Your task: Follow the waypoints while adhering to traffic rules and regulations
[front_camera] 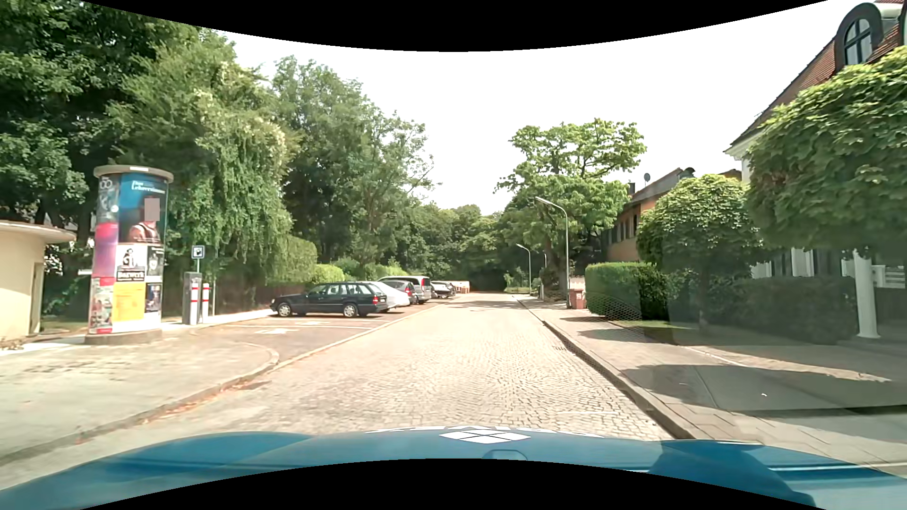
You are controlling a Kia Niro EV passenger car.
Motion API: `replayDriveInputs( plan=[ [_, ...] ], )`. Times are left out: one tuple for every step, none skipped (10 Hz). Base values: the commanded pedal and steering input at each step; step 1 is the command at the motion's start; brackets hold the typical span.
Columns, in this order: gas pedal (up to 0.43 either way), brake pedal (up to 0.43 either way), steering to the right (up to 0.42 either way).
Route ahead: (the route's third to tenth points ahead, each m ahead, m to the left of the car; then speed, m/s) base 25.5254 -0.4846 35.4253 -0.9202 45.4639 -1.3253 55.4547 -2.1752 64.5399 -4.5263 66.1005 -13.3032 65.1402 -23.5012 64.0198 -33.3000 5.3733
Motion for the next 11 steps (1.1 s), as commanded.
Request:
replayDriveInputs(
  plan=[
    [0.157,0.0,0.071],
    [0.157,0.0,0.054],
    [0.169,0.0,0.039],
    [0.169,0.0,0.038],
    [0.169,0.0,0.038],
    [0.169,0.0,0.026],
    [0.169,0.0,-0.002],
    [0.169,0.0,-0.013],
    [0.169,0.0,-0.003],
    [0.157,0.0,0.01],
    [0.157,0.0,0.009]
  ],
)
